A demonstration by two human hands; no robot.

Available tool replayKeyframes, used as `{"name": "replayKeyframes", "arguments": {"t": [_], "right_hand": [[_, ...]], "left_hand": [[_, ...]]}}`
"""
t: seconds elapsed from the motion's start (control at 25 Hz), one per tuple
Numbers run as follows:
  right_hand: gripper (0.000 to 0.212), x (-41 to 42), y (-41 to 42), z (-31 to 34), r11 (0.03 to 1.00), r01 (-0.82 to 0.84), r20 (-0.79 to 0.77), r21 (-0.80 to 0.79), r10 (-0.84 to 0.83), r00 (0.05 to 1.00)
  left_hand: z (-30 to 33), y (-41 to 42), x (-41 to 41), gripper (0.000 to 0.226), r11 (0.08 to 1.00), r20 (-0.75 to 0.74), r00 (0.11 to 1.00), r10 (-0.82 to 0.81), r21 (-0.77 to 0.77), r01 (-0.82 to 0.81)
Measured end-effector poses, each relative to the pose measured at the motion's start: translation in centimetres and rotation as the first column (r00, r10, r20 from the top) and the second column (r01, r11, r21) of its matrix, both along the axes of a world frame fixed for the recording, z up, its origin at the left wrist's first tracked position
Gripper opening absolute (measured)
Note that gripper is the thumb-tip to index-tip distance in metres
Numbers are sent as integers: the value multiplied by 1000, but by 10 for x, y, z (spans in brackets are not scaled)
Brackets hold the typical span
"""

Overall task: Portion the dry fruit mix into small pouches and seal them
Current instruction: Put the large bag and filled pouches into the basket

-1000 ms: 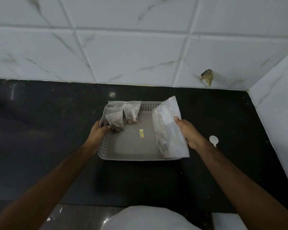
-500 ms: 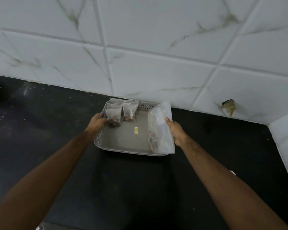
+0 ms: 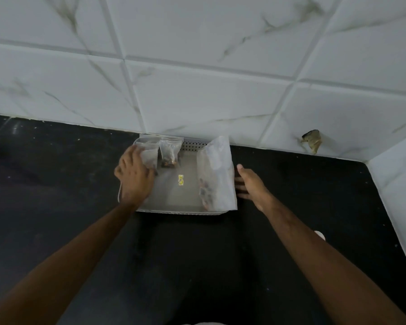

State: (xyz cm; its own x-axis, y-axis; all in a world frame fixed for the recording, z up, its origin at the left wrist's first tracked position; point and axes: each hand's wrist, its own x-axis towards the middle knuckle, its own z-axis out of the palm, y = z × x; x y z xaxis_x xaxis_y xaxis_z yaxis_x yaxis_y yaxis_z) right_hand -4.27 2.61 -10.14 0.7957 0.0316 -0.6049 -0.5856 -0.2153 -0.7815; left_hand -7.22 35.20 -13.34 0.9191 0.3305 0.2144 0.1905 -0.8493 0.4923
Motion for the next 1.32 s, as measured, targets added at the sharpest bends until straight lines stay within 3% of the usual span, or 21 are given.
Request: {"name": "replayKeyframes", "arguments": {"t": [0.08,0.2,0.32,0.4,0.52,0.72,0.88,1.08,1.2,1.32], "right_hand": [[27,-24,-33,3,996,25,84,-89,-18,996],[8,-68,-92,-1,943,45,216,-330,29,976],[11,-121,-154,-18,795,144,272,-589,27,962],[22,-152,-184,-34,726,174,235,-666,-17,972],[32,-177,-205,-51,708,196,195,-678,-84,977],[23,-184,-211,-52,731,265,222,-628,-157,962],[25,-169,-200,-48,824,300,256,-480,-195,947],[31,-106,-122,-36,914,96,325,-395,41,945],[35,-65,-61,-38,895,-22,361,-445,202,910],[35,-44,-27,-45,839,-77,342,-539,301,890]], "left_hand": [[8,-38,-22,51,968,23,968,-248,37,247],[12,-92,-59,44,844,-10,846,-533,58,533],[6,-129,-84,44,754,-26,757,-653,65,653],[-1,-141,-90,48,764,-36,764,-644,27,645],[-9,-146,-90,53,827,-60,825,-562,-31,561],[-12,-142,-93,51,861,-144,855,-499,27,507],[-8,-141,-93,41,889,-179,880,-441,50,455],[-4,-135,-85,49,938,-217,920,-325,46,343],[-6,-129,-77,50,945,-320,905,-281,72,319],[-7,-127,-70,34,942,-416,860,-295,27,335]]}}
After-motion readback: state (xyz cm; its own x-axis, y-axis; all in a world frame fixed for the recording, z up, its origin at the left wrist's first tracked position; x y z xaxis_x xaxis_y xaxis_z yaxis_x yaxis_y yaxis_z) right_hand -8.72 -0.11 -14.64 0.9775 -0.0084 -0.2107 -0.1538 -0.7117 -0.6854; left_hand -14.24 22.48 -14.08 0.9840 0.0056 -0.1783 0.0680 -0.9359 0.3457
